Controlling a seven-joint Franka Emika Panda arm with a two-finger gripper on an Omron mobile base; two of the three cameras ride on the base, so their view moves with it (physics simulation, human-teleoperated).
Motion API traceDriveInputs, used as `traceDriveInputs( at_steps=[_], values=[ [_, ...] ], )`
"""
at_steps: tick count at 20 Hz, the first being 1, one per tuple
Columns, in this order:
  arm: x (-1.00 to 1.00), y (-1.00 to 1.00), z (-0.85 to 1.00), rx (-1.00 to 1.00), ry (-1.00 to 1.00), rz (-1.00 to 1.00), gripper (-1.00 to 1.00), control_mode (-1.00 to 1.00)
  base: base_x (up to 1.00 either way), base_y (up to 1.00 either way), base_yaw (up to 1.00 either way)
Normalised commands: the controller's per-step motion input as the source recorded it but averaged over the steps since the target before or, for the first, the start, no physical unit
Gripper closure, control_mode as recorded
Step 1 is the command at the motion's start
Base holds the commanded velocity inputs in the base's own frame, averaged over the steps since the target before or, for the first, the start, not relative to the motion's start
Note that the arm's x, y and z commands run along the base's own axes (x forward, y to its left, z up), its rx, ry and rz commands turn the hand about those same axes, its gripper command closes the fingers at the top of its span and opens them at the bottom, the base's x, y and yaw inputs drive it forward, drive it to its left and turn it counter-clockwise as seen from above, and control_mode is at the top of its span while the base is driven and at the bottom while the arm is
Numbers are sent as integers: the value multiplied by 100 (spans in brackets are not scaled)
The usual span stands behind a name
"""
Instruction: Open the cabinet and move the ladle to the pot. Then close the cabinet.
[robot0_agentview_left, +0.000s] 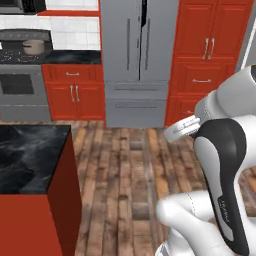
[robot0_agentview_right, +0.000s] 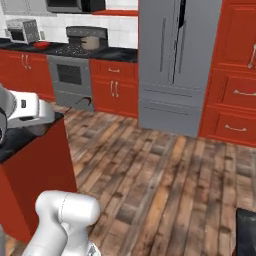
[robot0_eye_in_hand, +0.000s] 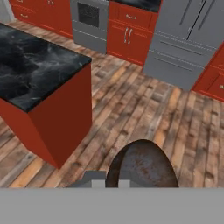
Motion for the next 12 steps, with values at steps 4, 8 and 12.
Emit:
traceDriveInputs(
  at_steps=[4,8,12],
  values=[
    [0,0,0,0,0,0,100,100,44,-48,-17],
    [0,0,0,0,0,0,100,100,81,-20,-14],
    [0,0,0,0,0,0,100,100,83,-12,-13]
  ],
)
